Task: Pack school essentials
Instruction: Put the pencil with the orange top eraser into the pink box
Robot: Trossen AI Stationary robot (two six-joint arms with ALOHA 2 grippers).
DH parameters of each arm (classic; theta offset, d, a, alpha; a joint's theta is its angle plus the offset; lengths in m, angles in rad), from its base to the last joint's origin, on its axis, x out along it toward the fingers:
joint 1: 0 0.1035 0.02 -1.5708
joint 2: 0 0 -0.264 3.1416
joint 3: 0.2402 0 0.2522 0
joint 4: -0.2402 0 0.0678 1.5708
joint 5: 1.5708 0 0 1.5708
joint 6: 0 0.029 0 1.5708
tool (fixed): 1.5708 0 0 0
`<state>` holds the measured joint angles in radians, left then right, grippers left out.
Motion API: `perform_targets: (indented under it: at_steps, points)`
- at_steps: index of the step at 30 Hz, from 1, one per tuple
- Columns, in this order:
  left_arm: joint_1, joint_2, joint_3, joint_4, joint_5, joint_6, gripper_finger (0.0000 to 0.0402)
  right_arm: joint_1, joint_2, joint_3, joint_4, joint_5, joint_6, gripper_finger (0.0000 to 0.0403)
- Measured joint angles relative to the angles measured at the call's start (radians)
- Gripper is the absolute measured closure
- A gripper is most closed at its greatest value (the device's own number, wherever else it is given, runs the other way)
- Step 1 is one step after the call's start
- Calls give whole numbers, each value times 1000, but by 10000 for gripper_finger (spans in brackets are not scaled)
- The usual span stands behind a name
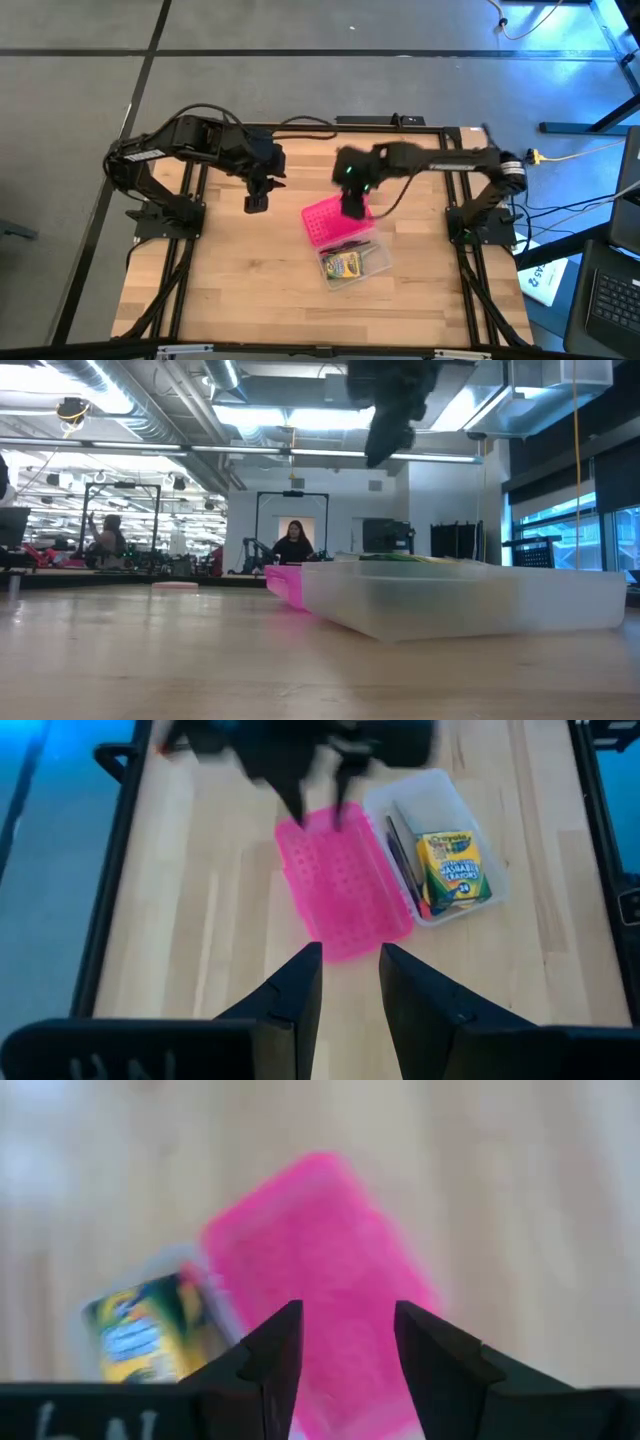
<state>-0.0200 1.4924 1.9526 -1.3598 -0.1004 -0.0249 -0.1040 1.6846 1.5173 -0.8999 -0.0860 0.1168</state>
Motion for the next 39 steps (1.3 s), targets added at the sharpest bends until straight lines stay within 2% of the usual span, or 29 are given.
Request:
perform_targets:
  at_steps: [5,10,19,24,34,39]
  points:
    - [3,-3,0,-1,-3,0,305,-108,-95,0,-62,109,177,242]
    - [27,1,0,2,-3,0,305,-209,-132,0,-112,217,327,242]
    - [134,1,0,40,-3,-11,305,-482,-74,0,-191,212,301,242]
    - [192,1,0,81,-3,-26,305,-635,-6,0,-213,151,269,242]
    - [272,17,-2,121,2,-26,305,-824,167,-1,-217,134,162,242]
    - [301,28,-2,121,8,-26,305,-909,246,-1,-200,57,133,242]
